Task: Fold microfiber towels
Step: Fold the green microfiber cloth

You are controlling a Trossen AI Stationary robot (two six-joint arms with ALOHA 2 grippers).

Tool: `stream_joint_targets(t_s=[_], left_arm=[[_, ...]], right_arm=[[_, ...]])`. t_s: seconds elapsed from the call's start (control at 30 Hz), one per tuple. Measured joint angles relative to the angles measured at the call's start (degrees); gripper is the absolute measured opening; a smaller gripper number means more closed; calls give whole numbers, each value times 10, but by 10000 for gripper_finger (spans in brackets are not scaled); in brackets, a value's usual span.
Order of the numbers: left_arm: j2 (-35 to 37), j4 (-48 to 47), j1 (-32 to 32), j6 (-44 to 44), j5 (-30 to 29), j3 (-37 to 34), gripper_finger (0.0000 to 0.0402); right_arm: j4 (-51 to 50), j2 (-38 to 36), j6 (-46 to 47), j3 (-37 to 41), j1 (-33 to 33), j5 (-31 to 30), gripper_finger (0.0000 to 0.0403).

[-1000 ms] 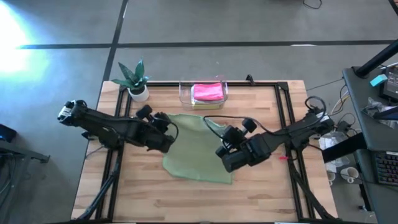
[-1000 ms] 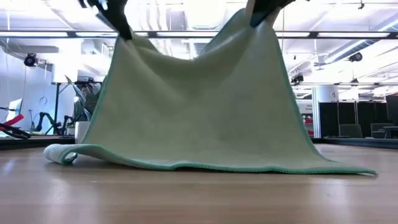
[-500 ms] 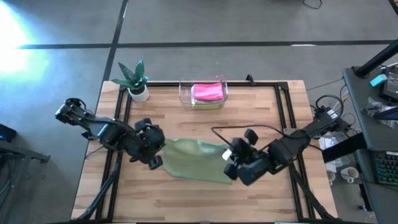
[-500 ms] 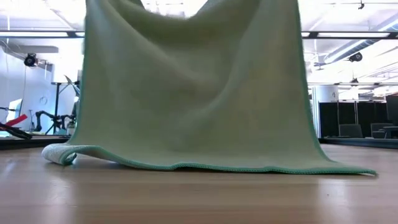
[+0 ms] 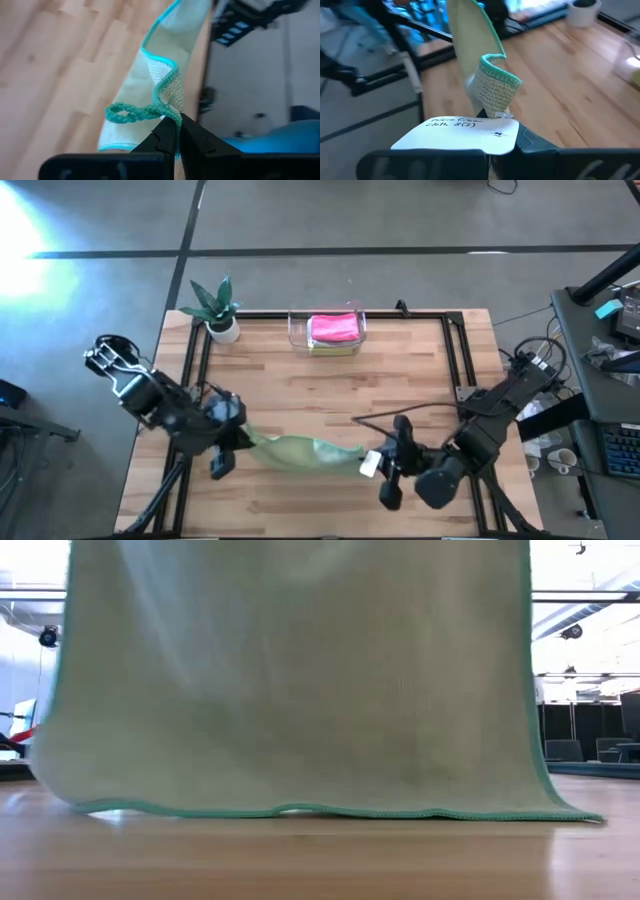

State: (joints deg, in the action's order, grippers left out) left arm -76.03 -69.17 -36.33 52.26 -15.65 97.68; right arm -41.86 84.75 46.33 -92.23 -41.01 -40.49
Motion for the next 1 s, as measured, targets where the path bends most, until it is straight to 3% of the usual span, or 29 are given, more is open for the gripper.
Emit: stream_joint_targets(t_s=[0.37,0.63,0.87,0.93,1.0], left_arm=[[0,122,-41,104,77,21,0],[1,261,-54,104,95,22,0],[0,215,-55,60,90,-11,0],[0,138,-51,24,45,-27,0],[0,59,-44,16,-39,-51,0]], right_arm=[[125,0,-135,0,-52,-2,9],[179,0,-199,0,-70,-2,9],[170,0,-204,0,-74,-37,9],[135,0,-193,0,-69,-79,9],[79,3,-138,0,-51,-117,9]])
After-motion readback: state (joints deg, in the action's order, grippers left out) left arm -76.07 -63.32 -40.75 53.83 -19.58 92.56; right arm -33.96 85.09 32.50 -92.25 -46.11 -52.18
